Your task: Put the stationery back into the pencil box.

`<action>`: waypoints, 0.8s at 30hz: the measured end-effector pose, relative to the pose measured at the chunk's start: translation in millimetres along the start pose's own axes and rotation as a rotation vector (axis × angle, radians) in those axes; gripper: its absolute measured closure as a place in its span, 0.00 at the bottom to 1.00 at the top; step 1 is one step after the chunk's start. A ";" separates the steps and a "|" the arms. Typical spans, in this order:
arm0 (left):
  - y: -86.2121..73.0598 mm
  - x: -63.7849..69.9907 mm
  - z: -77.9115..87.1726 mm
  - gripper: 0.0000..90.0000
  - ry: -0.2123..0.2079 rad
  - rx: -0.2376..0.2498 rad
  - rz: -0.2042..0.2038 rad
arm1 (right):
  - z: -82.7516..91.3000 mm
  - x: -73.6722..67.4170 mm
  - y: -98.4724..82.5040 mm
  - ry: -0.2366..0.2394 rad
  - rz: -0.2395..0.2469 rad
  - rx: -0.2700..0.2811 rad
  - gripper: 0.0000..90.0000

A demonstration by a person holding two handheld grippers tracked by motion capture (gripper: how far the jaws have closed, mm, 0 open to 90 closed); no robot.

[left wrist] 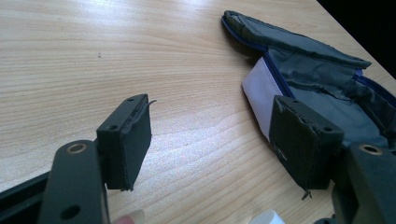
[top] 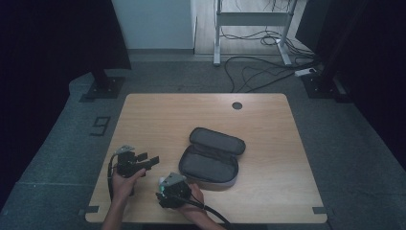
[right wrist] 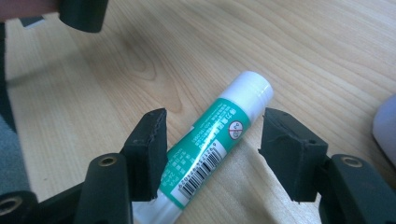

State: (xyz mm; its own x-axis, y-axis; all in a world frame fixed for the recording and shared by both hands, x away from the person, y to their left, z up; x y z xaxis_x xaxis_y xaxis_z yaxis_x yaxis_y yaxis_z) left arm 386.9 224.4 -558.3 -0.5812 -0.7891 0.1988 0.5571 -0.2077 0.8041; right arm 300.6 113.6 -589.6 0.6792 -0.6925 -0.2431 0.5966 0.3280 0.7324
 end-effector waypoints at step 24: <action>-0.8 -2.1 1.8 0.33 0.000 0.003 0.006 | -6.5 10.1 -4.7 -0.076 0.025 -0.024 0.72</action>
State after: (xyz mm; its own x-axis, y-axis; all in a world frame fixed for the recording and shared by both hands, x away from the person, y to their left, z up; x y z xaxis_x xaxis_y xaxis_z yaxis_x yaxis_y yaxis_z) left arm 386.5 227.2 -558.4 -0.5780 -0.7903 0.2035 0.5589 -0.2016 0.8044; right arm 307.4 109.3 -599.7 0.6601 -0.7305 -0.1749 0.5903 0.3604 0.7223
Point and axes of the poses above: each handheld gripper's, and its own axes: z roughly backward along the jaws, y roughly out of its top, x roughly to its right, the point moved 8 cm from there along -z, roughly forward along the jaws, and after that the axes turned 13 degrees about -z, right-handed, at the moved point
